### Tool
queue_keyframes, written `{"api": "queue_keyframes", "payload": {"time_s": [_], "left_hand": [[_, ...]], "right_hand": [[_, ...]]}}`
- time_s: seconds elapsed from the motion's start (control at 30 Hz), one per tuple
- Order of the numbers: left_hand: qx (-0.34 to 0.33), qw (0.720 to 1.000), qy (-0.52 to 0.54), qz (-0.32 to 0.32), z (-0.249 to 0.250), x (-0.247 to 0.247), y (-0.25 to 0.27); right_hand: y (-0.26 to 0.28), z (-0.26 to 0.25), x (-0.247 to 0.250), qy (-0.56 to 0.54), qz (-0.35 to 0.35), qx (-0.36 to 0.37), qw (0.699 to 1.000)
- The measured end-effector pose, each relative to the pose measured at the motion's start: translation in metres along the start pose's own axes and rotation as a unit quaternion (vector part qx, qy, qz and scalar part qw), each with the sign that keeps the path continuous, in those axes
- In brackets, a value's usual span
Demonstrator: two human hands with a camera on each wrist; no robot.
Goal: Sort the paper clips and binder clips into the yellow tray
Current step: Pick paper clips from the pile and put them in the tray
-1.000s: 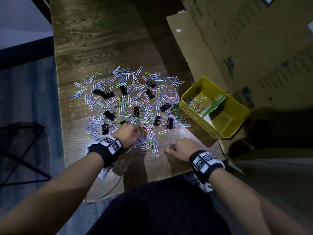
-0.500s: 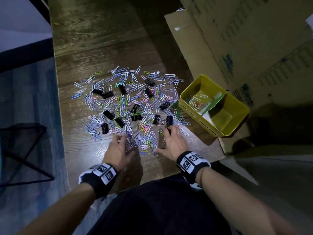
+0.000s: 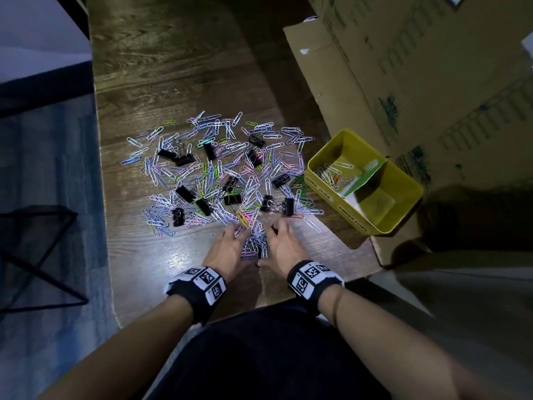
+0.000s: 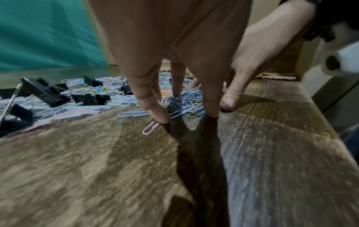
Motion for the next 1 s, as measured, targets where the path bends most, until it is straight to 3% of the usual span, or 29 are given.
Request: {"api": "queue_keyframes", "payload": {"time_s": [0.2, 0.37, 0.5, 0.83, 0.93, 1.0], "left_hand": [[-0.03, 0.998, 0.041, 0.04, 0.005, 0.007, -0.007], [-0.044, 0.999, 0.005, 0.001, 0.004, 0.01, -0.013], [-0.03, 0.999, 0.036, 0.001, 0.002, 0.015, -0.015], [0.007, 0.99, 0.124, 0.073, -0.013, 0.014, -0.018], [0.024, 0.972, 0.217, 0.09, -0.02, 0.018, -0.016], [0.052, 0.955, 0.277, 0.089, -0.026, 0.022, -0.014]], "right_hand": [[-0.004, -0.005, 0.006, -0.027, -0.023, 0.005, 0.999], [-0.011, -0.005, 0.007, -0.072, -0.039, -0.018, 0.996], [-0.015, -0.001, 0.009, -0.161, -0.031, -0.046, 0.985], [-0.021, 0.013, 0.009, -0.324, -0.035, -0.128, 0.937], [-0.02, 0.02, 0.011, -0.39, -0.059, -0.145, 0.907], [-0.02, 0.027, 0.012, -0.404, -0.054, -0.137, 0.903]]}}
Point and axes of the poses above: each hand's wrist, its own y-axis away from the middle knuckle, its own x-axis out of the back of the hand, z = x × y, the point moved 2 cm from there along -y, towards the middle knuckle, and after that the axes turned 13 degrees about -x, right-handed, at the moved point
